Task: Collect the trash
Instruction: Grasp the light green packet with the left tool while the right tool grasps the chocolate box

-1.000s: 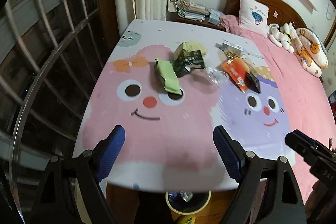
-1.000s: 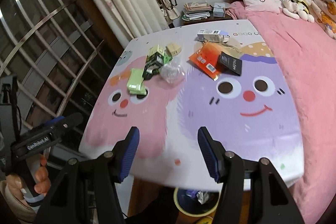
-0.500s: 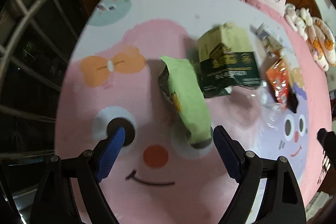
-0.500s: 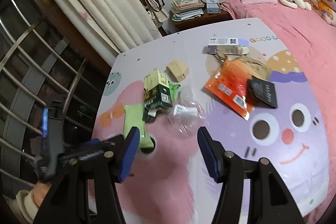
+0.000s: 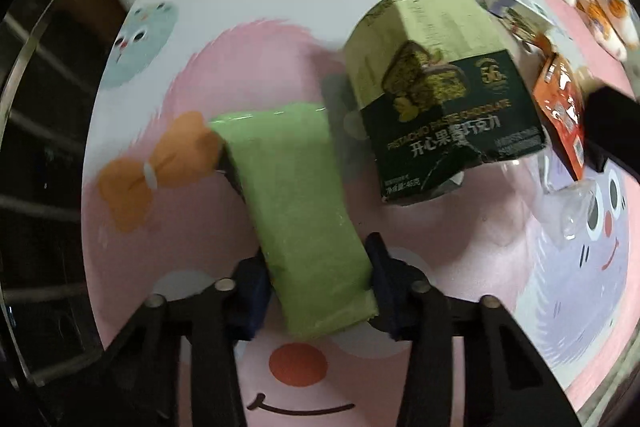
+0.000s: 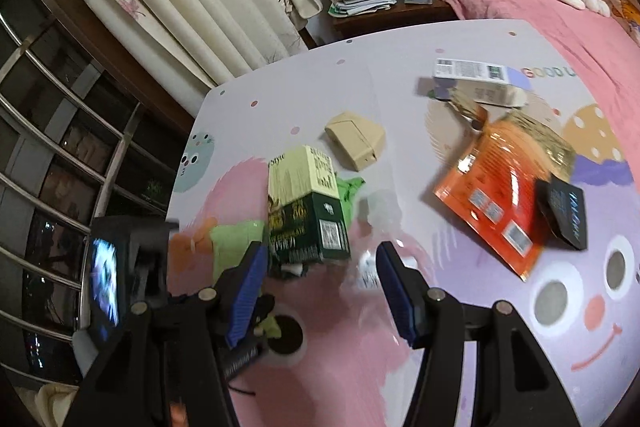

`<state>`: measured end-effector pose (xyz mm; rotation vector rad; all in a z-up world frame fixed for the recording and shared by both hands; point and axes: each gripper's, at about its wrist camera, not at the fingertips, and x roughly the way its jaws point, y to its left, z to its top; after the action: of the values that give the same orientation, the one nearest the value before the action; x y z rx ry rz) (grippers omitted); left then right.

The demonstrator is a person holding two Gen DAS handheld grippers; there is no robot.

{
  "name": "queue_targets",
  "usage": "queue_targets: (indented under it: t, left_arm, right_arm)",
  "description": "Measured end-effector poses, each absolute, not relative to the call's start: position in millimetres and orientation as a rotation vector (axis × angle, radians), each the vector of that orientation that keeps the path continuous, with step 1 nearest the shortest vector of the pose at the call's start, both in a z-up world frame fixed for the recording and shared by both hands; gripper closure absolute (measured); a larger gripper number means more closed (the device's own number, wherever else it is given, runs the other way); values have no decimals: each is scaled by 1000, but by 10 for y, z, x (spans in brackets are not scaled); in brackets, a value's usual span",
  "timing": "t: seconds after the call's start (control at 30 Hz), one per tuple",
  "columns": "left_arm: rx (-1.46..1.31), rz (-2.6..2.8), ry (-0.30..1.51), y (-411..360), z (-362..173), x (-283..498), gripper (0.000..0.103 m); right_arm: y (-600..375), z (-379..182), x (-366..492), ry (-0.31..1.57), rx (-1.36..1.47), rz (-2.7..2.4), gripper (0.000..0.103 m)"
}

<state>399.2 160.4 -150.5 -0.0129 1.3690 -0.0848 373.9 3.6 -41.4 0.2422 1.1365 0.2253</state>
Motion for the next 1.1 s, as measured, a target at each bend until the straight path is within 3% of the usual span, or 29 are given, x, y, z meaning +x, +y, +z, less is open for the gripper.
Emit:
queue_targets:
  t: [0.17,0.63,0.7,0.77,1.1]
  left_arm:
    - [-40,-88,1343,1806,-1470,4036,83]
    - [-133,-66,1278,2107,-1258,4291,84]
    - [-137,-70,1280,2175,-1196,4193,84]
    - [-132,-76,1280,2164,-1185,4166,84]
    - [-99,-89,1249,2095,-1028,3977,84]
  right_arm:
    - [124,-589,3988,1174,234,245,46]
    - [237,-901,4214,1246,293,322,46]
    - [274,-875,4207,1236,273,330,50]
    - [304,-823,4183,1218,273,362,62]
    - [295,-662,3826,1203,298,406,70]
